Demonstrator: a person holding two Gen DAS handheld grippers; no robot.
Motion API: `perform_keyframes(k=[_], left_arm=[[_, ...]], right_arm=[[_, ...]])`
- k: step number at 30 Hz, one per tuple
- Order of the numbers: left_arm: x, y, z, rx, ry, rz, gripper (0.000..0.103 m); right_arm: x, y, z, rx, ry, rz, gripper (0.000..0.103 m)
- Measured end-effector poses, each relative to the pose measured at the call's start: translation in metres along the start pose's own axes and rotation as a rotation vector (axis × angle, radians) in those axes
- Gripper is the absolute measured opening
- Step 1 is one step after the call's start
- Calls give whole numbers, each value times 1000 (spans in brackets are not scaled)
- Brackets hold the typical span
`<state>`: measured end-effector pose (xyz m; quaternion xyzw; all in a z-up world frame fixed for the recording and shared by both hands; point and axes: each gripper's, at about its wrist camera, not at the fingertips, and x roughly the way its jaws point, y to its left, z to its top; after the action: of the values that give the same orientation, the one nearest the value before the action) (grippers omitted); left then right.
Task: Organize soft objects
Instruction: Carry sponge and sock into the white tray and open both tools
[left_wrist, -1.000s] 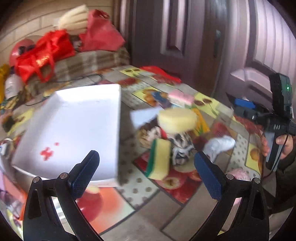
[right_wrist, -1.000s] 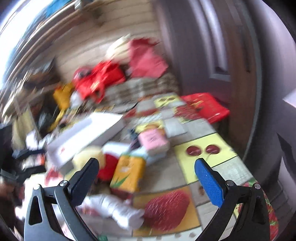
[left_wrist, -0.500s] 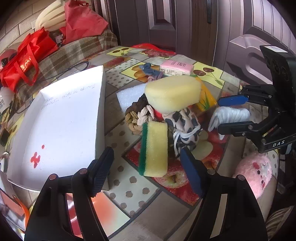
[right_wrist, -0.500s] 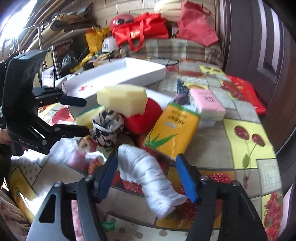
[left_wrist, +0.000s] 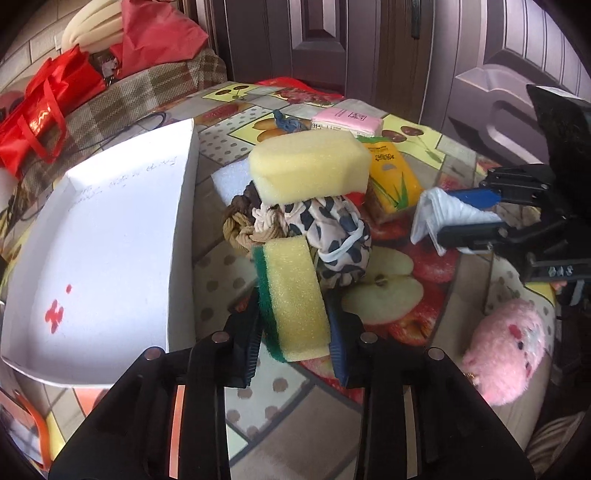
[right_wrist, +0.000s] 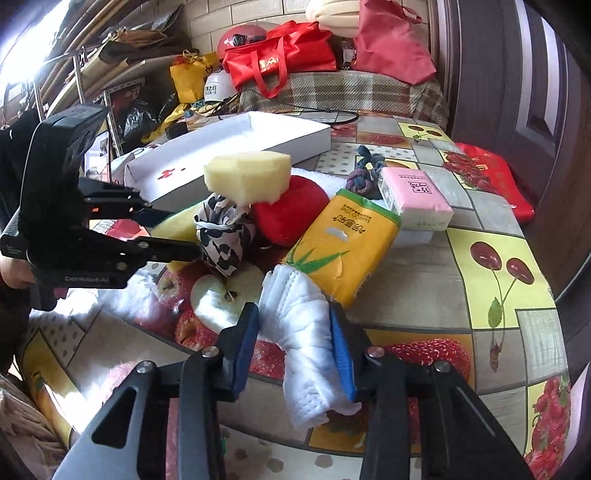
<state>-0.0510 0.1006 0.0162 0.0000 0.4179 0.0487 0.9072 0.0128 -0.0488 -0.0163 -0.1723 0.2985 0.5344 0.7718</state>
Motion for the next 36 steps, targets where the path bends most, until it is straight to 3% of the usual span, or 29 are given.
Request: perform_keyframes(k=[5,11,16,25,28,36], left_arm=[[-17,1,-4,-34,-60,-1,28],[-70,9,18,-82,-283,21,28],[-106,11,52,-99,-470,113,28],[-159,28,89,-136,-657,116,28],[-167,42,88,-163,-689,104,28],[-170,79,83,-245,-685,95,28]], right_arm=[[-15,-4,4,37,-69,19,38],[-46,-2,17,60,-195,17,38],[-80,-1,34,129,-361,16,38],[-133,6,71,206,-575,17,38],[-151,13,83,214,-634,21,38],[-168,45,122,181,-726,73,38]])
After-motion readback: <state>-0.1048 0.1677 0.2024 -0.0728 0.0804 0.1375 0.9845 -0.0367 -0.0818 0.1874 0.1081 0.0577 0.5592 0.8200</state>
